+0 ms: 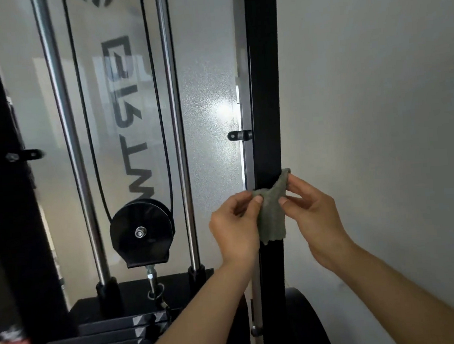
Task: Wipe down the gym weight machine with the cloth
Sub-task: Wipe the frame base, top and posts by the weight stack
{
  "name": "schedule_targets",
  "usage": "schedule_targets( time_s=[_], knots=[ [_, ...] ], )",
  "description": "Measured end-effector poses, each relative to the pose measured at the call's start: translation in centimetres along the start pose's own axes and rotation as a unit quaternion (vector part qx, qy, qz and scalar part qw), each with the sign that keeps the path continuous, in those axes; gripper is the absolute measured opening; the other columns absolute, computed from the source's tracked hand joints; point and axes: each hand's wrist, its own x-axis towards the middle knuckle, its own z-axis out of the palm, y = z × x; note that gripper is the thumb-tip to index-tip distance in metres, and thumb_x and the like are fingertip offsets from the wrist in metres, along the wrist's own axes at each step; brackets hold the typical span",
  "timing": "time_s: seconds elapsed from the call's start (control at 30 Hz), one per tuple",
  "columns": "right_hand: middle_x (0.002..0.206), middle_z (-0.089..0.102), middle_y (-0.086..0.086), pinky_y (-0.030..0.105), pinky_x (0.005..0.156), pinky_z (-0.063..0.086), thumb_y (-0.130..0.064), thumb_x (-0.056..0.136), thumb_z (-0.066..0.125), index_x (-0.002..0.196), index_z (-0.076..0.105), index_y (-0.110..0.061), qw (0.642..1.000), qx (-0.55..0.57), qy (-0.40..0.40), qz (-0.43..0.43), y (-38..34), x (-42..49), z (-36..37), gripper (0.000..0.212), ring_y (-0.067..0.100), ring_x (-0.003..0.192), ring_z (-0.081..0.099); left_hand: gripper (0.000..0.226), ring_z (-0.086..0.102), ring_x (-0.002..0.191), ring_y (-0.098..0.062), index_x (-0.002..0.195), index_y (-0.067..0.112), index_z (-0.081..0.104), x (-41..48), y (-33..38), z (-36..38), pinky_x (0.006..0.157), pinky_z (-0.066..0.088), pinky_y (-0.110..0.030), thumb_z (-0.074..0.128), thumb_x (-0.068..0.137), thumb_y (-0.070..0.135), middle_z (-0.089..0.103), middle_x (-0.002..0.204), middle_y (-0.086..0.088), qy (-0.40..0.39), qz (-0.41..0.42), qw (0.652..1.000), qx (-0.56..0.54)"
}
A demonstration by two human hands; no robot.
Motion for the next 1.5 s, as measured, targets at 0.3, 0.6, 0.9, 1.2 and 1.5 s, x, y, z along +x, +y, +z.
schedule_targets(
  time_s=[0.3,0.6,0.9,1.2,1.5],
  knots=[
    [0.124,0.067,-0.022,0.008,0.076,0.051,-0.005,0.097,0.062,0.134,0.062,-0.033,0.997,-0.067,-0.009,0.048,2.4,-4.1,-0.2,0.047,-0.003,0.110,0.064,0.040,0.066,0.103,0.007,0.144,0.018,0.055,-3.8,-4.3,-0.7,0.095,0.055,-0.024,0.055,0.104,0.023,0.070,0.113,0.015,-0.063,-0.035,0.997,0.023],
    [0.116,0.071,-0.015,0.008,0.069,0.052,-0.005,0.094,0.065,0.126,0.068,-0.029,0.993,-0.096,0.028,0.062,1.4,-4.5,0.3,0.040,0.003,0.104,0.067,0.045,0.056,0.124,-0.007,0.153,0.025,0.043,-2.3,-4.8,-1.7,0.110,0.044,-0.027,0.043,0.108,0.021,0.057,0.142,0.003,-0.159,-0.138,0.978,-0.007],
    [0.122,0.065,-0.018,0.005,0.064,0.049,-0.005,0.093,0.067,0.138,0.058,-0.030,0.994,-0.090,0.063,-0.013,-3.9,-0.5,1.7,0.052,0.001,0.108,0.062,0.050,0.047,0.134,-0.003,0.155,0.027,0.037,2.7,1.5,0.1,0.113,0.038,-0.021,0.043,0.107,0.014,0.045,0.152,0.006,-0.196,-0.051,0.977,-0.071],
    [0.121,0.065,-0.019,0.007,0.065,0.051,-0.005,0.092,0.068,0.139,0.057,-0.030,0.993,-0.076,0.063,-0.058,-7.2,4.1,1.9,0.054,0.000,0.105,0.063,0.052,0.056,0.125,0.001,0.159,0.027,0.023,5.3,4.0,0.4,0.109,0.045,-0.024,0.038,0.110,0.021,0.057,0.140,0.009,-0.243,0.092,0.965,0.036],
    [0.118,0.068,-0.016,0.008,0.072,0.053,-0.007,0.091,0.070,0.136,0.060,-0.031,0.993,-0.040,0.062,-0.089,-9.9,8.5,2.1,0.052,-0.004,0.099,0.065,0.038,0.073,0.086,-0.013,0.137,0.028,0.060,7.3,7.4,2.0,0.080,0.061,-0.042,0.062,0.100,0.016,0.077,0.095,0.008,-0.099,0.162,0.979,0.080]
  ],
)
